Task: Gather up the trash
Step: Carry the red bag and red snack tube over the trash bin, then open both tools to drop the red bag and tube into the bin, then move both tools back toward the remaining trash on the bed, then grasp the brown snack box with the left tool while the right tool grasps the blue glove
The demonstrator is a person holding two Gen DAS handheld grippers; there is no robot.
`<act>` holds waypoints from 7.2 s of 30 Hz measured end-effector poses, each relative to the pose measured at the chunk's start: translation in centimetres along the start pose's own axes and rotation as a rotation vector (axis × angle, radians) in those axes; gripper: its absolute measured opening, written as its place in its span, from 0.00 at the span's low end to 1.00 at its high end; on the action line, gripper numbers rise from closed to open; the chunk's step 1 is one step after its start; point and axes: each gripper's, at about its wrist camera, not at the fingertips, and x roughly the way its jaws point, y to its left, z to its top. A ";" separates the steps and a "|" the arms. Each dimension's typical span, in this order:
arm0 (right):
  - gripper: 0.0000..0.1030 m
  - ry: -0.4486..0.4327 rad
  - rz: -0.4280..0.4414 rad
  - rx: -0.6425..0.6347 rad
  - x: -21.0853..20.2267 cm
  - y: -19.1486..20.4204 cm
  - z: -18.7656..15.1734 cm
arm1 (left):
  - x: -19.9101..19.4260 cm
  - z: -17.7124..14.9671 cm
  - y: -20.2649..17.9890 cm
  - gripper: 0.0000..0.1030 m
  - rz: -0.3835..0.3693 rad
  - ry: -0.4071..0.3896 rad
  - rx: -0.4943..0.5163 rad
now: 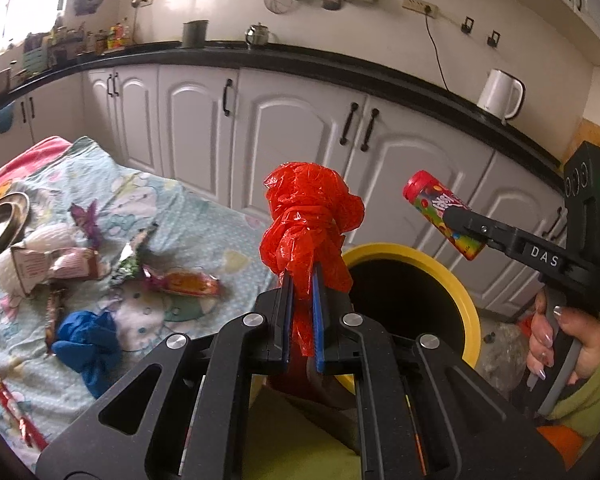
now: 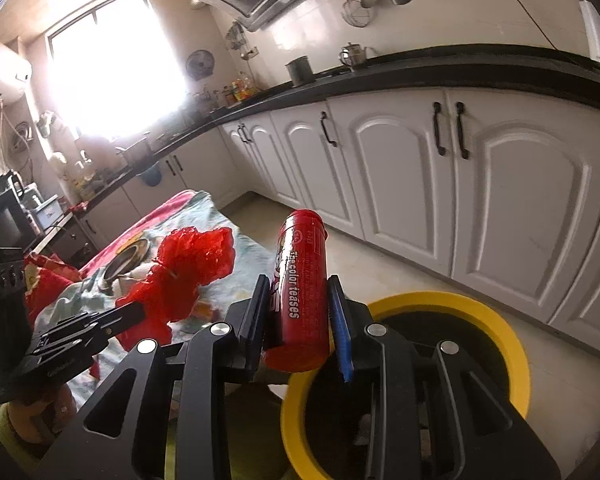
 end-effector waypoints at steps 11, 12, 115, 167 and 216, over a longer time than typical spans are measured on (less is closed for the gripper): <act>0.27 0.024 -0.068 0.040 -0.6 -3.7 -1.9 | 2.7 -1.1 -3.1 0.04 -0.028 0.069 0.058; 0.27 0.027 -0.073 0.044 -0.6 -4.1 -2.1 | 2.9 -1.2 -3.4 0.04 -0.031 0.076 0.063; 0.76 0.149 0.150 -0.307 4.4 13.8 -2.6 | -7.3 -2.3 14.3 0.89 0.327 -0.194 -0.355; 0.45 0.431 0.304 -0.487 19.8 24.4 -9.0 | 1.3 -3.0 29.7 0.61 0.112 0.021 -0.649; 0.13 0.398 0.405 -0.452 13.8 22.2 -5.9 | -10.8 -4.3 23.1 0.35 0.270 -0.171 -0.496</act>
